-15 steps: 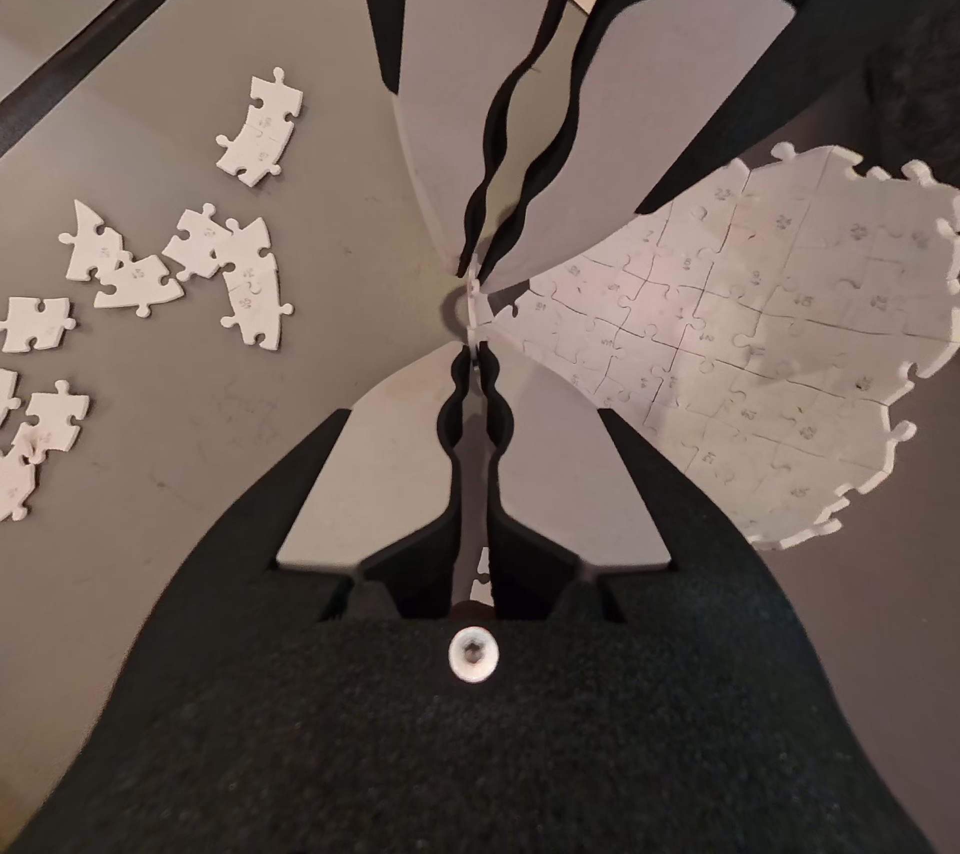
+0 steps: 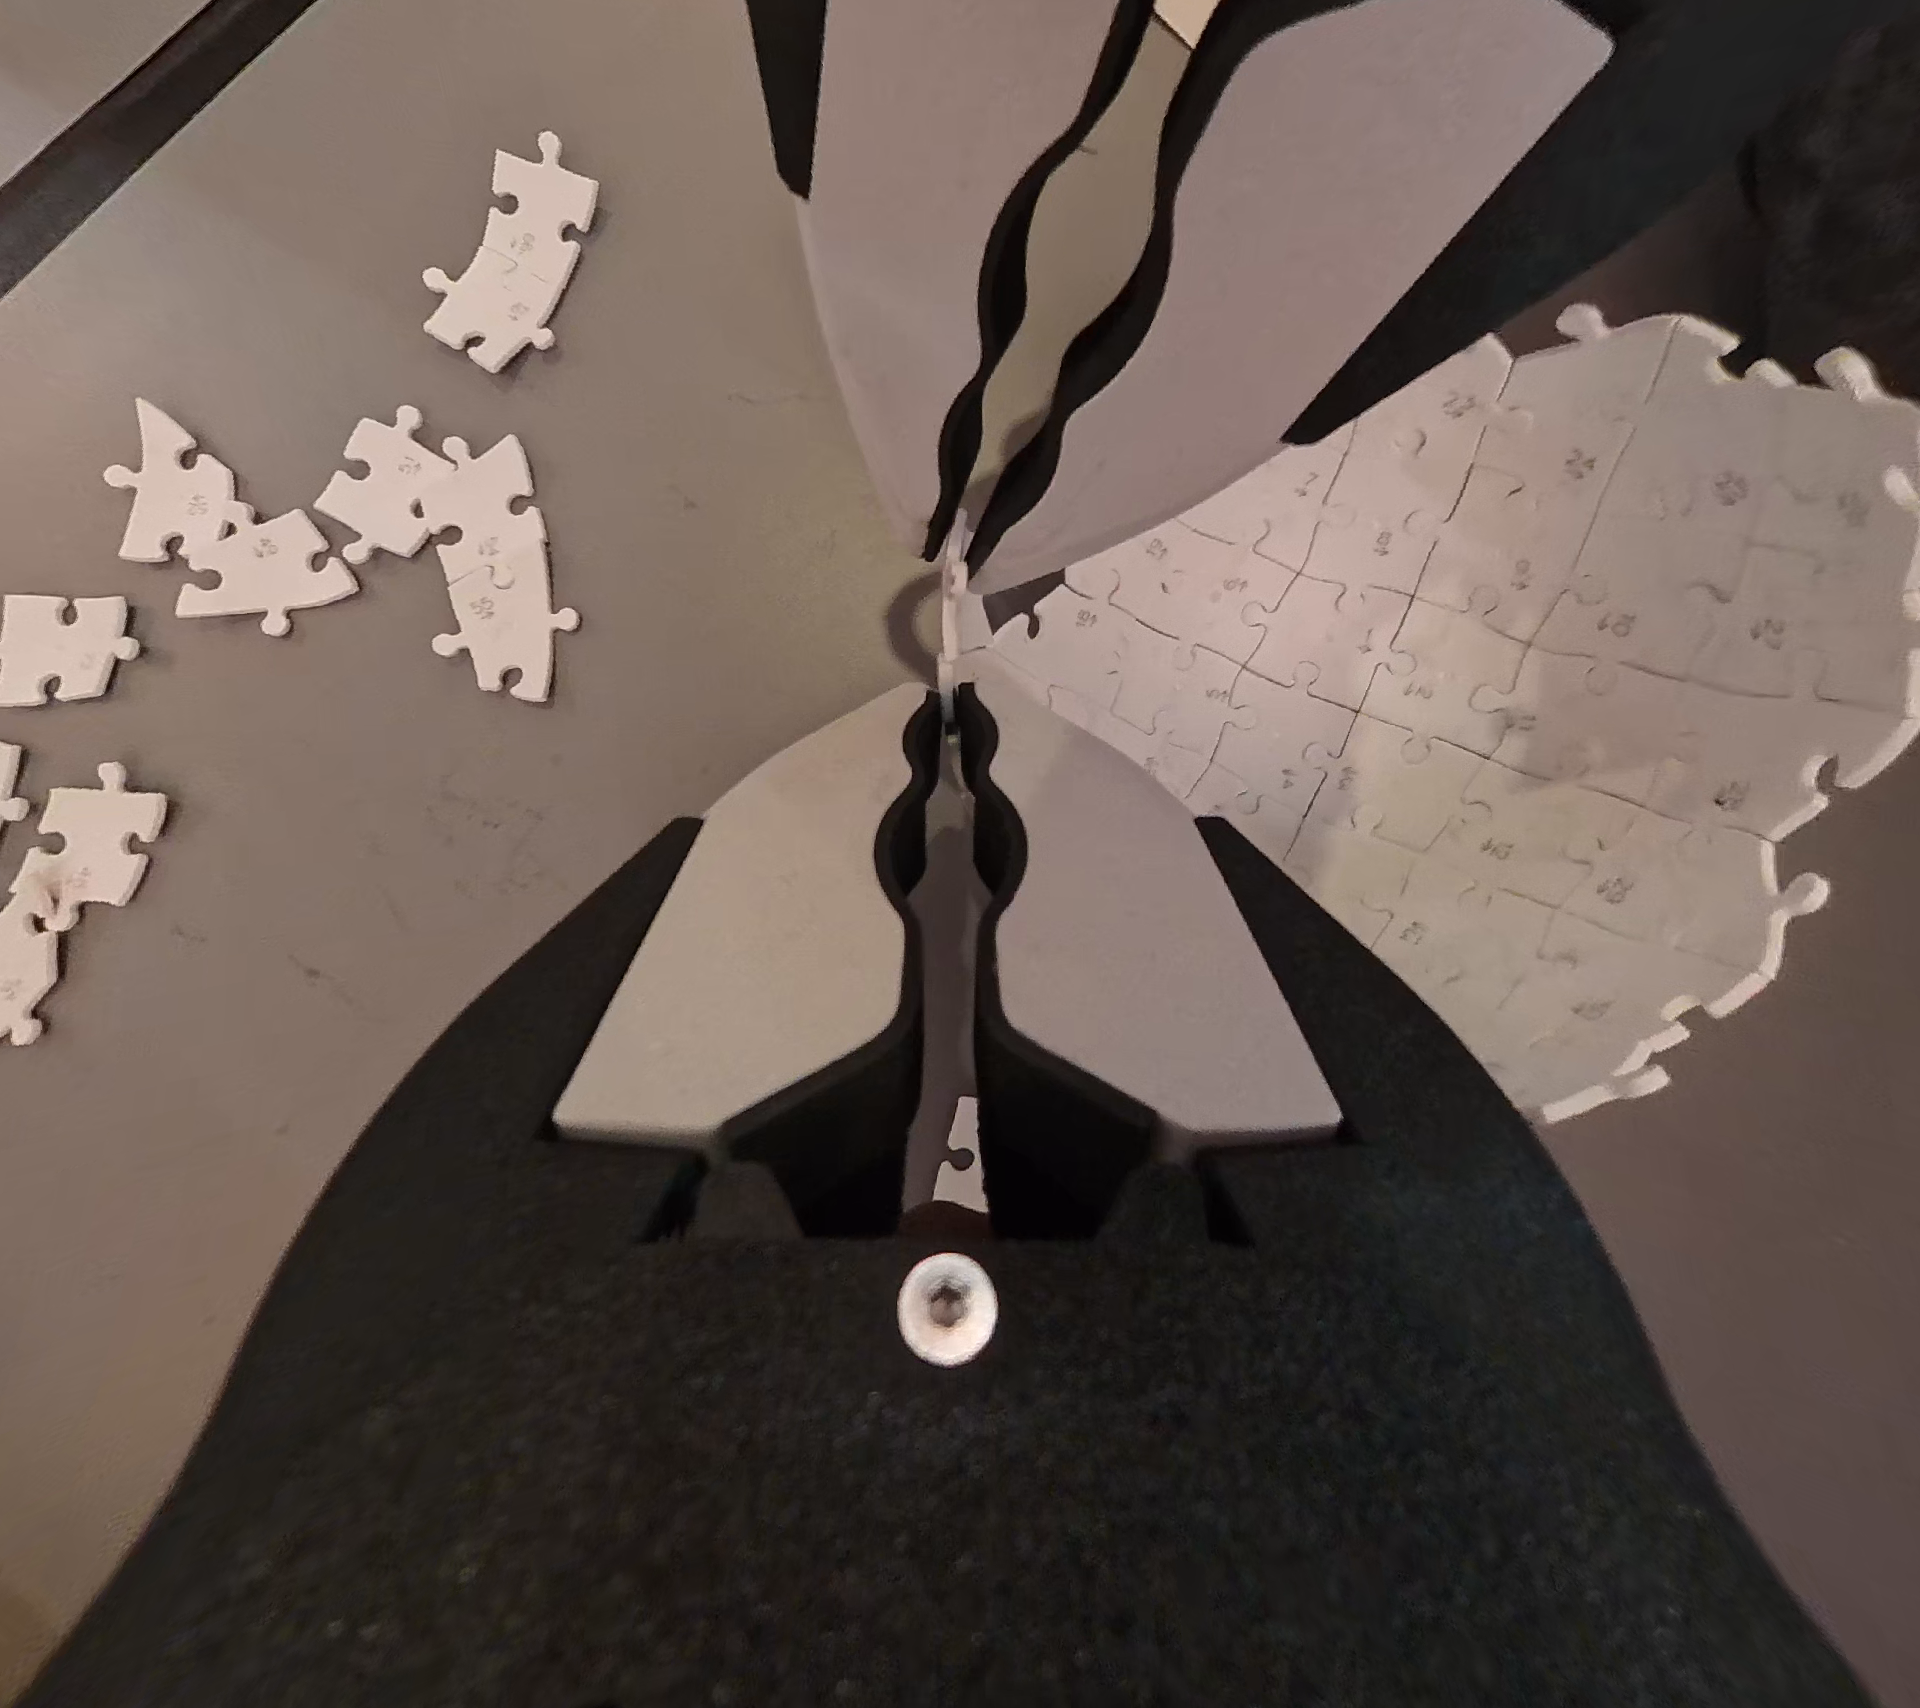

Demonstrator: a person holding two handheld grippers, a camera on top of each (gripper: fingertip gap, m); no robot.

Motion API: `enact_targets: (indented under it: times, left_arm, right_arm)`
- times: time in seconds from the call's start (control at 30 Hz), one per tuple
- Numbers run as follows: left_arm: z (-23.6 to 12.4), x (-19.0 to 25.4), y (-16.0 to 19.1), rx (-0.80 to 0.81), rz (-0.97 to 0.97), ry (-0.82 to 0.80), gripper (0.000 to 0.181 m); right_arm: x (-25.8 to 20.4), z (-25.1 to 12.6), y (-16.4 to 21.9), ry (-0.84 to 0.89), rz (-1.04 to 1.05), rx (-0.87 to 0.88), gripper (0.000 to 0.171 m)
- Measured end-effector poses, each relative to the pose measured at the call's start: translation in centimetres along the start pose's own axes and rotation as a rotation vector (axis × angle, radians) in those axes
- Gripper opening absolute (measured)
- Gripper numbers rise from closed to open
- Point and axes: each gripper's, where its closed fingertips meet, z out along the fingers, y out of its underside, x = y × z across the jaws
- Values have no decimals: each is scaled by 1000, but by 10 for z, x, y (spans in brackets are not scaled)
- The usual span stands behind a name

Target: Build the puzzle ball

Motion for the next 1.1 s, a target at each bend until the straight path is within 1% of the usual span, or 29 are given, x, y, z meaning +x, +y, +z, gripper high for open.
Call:
enact_targets:
  times: [0.27, 0.5, 0.6, 0.8, 0.9, 1.1]
  left_arm:
    - [-2, 1, -2, 11, 2, 6, 2]
    - [-2, 1, -1, 7, 6, 9, 2]
    - [-3, 1, -1, 7, 6, 9, 2]
    - [-3, 0, -1, 9, 3, 13, 2]
    - [-3, 0, -1, 7, 1, 10, 2]
    - [-2, 0, 0, 11, -16, 26, 2]
  right_arm:
    - [-2, 1, 2, -10, -19, -7, 7]
    - [-3, -11, 4, -41, -10, 31, 17]
    - [-3, -16, 2, -62, 13, 76, 16]
    - [0, -4, 2, -24, -12, 41, 14]
    - [0, 1, 2, -8, -31, 25, 5]
    - [-2, 2, 3, 40, -35, 32, 4]
